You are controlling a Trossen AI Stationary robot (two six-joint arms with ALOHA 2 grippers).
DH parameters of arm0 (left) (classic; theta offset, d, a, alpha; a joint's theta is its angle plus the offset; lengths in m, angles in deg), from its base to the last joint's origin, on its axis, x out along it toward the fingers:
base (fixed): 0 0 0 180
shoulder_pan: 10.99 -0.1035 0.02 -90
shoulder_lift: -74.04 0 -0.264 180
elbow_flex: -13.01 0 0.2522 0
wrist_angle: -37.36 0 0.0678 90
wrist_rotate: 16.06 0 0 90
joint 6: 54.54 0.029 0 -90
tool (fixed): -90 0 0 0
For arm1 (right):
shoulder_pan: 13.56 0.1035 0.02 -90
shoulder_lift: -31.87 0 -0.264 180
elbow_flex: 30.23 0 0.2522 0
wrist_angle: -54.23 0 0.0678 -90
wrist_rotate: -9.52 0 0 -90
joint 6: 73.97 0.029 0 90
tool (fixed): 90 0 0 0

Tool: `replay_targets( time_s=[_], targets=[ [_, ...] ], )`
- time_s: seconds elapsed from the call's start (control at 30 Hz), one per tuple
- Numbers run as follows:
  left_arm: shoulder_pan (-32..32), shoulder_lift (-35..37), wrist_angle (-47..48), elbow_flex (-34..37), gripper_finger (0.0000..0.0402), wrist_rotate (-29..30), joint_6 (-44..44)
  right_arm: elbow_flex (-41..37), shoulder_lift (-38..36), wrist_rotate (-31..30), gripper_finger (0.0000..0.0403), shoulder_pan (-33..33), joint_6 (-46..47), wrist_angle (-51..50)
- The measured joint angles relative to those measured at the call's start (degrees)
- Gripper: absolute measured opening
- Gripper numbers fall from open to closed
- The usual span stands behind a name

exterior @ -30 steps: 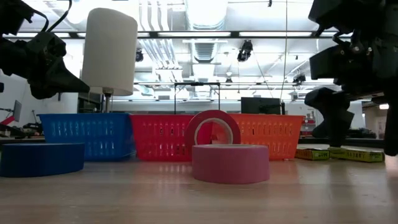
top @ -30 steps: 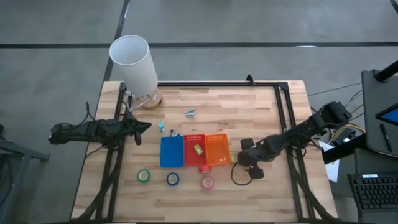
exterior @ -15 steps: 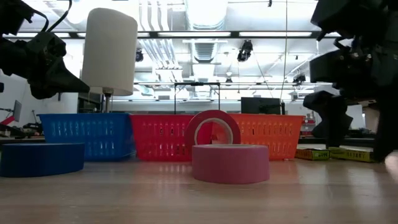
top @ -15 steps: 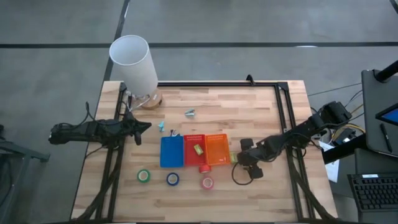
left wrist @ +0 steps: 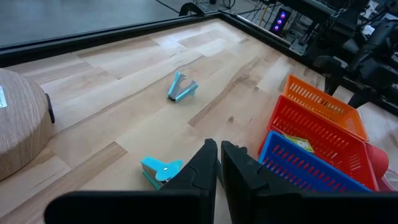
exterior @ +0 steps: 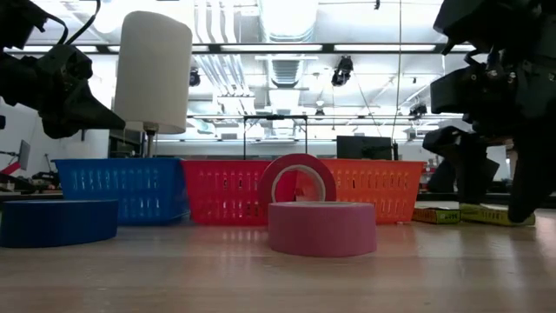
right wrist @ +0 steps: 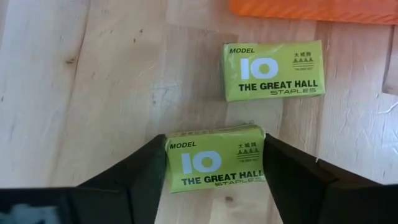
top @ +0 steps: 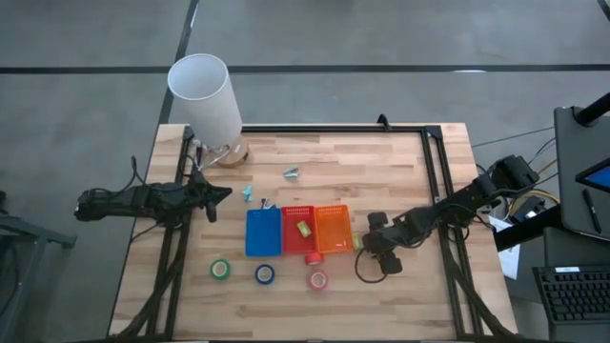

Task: Pick and place Stapler, Stapler remover, tape
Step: Put the right green staple box into the red bin

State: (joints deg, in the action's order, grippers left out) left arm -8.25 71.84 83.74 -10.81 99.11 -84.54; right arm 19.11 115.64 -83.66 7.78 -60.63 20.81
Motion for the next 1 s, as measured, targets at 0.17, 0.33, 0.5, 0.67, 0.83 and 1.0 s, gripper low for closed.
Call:
replay_targets(
  time_s=[0.17,0.33,0.5,0.67,0.83,1.0],
  targets=[
    [0.0,0.0,0.0,0.0,0.0026,-0.01,0.0,1.52,0.0,0.04,0.0236,0.02,0.02,-1.52],
    [0.01,0.01,0.0,0.0,0.0026,0.0,0.0,5.85,-0.02,0.07,0.0239,0.02,0.2,-6.81],
    [0.01,0.0,0.0,0.0,0.0026,0.0,0.0,12.3,-0.02,0.07,0.0232,0.02,-0.11,-16.22],
    [0.01,0.01,0.0,0.0,0.0026,0.0,0.0,19.16,-0.04,-1.57,0.0231,-0.15,-3.12,-18.26],
    [0.0,0.01,0.02,0.0,0.0026,0.0,0.0,25.63,1.17,-4.16,0.0234,-3.01,-6.27,-18.59],
    [0.0,0.0,0.02,0.0,0.0026,-0.02,0.0,32.07,4.06,-4.31,0.0231,-7.01,-9.45,-17.78]
  ],
)
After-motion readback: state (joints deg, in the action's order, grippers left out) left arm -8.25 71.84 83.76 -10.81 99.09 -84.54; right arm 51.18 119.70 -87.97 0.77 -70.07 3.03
